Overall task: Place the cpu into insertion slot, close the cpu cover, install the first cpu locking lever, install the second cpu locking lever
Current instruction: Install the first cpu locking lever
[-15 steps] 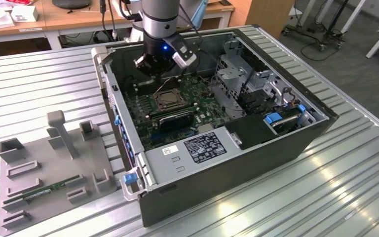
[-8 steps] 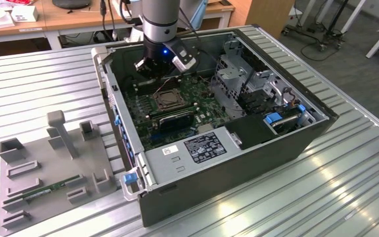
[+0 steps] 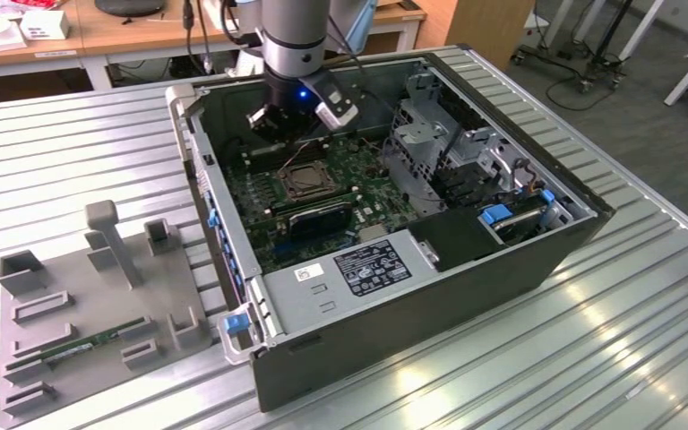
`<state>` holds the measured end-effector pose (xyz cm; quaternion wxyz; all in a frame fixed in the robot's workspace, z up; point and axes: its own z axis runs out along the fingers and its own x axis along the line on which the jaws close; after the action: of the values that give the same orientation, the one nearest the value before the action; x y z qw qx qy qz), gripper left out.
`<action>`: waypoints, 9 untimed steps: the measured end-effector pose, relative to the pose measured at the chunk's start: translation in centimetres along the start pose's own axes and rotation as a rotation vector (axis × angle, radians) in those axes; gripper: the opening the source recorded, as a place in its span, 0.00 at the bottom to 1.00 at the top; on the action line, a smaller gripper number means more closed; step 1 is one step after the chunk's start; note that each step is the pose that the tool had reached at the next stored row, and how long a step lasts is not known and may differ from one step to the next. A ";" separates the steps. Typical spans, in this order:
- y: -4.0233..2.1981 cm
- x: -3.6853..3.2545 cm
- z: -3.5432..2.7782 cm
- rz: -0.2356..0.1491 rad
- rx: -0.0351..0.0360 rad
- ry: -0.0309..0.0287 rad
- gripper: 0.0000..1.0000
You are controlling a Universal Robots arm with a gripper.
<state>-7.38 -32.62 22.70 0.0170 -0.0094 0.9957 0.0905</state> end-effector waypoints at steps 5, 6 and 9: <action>0.12 -0.30 0.10 0.000 -0.0001 0.0000 0.11; 0.14 -0.36 0.12 0.000 -0.0001 0.0000 0.11; 0.23 -0.48 0.18 0.000 -0.0001 -0.0001 0.11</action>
<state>-6.90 -32.35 22.58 0.0170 -0.0093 0.9957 0.0905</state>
